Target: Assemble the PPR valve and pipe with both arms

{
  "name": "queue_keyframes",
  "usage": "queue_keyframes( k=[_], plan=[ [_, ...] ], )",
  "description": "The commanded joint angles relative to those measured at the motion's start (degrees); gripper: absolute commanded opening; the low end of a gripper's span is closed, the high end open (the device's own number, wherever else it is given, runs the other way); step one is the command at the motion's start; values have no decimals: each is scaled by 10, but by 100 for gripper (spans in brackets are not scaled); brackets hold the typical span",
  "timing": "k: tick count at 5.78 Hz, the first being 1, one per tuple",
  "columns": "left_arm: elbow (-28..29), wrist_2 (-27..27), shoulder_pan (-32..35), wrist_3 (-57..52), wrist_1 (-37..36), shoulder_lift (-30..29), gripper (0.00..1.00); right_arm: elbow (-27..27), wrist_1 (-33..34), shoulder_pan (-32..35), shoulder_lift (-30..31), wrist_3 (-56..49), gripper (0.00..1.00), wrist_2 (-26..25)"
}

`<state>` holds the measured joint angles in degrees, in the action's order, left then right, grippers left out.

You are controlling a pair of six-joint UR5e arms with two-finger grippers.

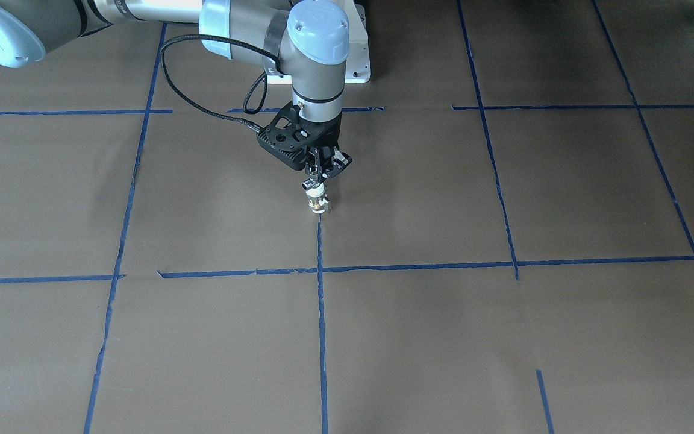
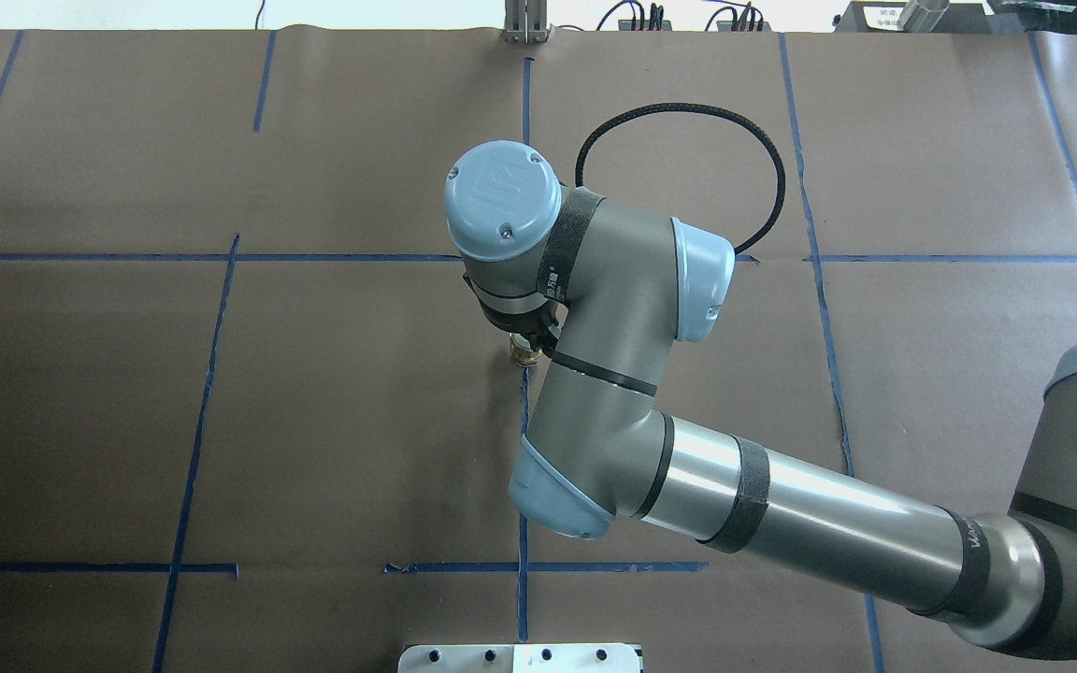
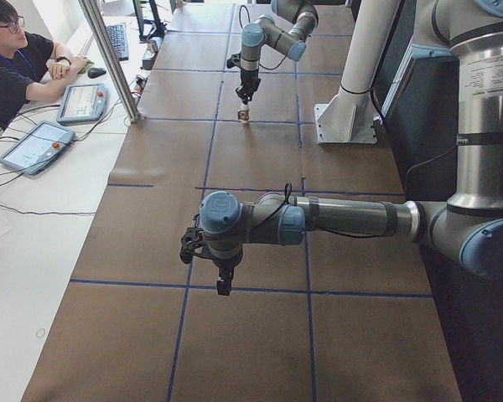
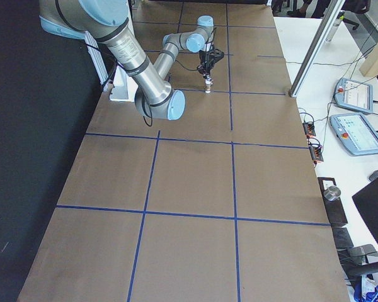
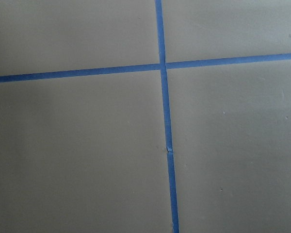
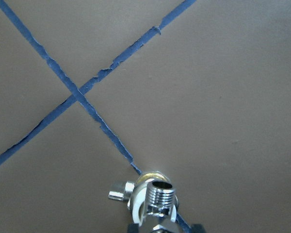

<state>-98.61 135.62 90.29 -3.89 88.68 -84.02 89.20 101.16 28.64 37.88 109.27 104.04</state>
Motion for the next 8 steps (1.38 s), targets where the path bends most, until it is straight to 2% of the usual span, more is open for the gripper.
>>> queue_keyframes(
  k=[1, 4, 6, 7, 8],
  plan=[
    [0, 0, 0, -1, 0, 0, 100, 0, 0, 0, 0, -4, 100, 1],
    [5, 0, 0, 0, 0, 1, 100, 5, 2, 28, -4, -63, 100, 20],
    [10, -2, 0, -2, -1, 3, 100, -5, 3, 111, 13, -215, 100, 118],
    [10, -3, 0, -2, -1, 5, 100, -29, 3, 160, 26, -304, 100, 163],
    [7, -4, 0, -2, -1, 7, 100, -41, 3, 211, 52, -397, 100, 193]
  ],
)
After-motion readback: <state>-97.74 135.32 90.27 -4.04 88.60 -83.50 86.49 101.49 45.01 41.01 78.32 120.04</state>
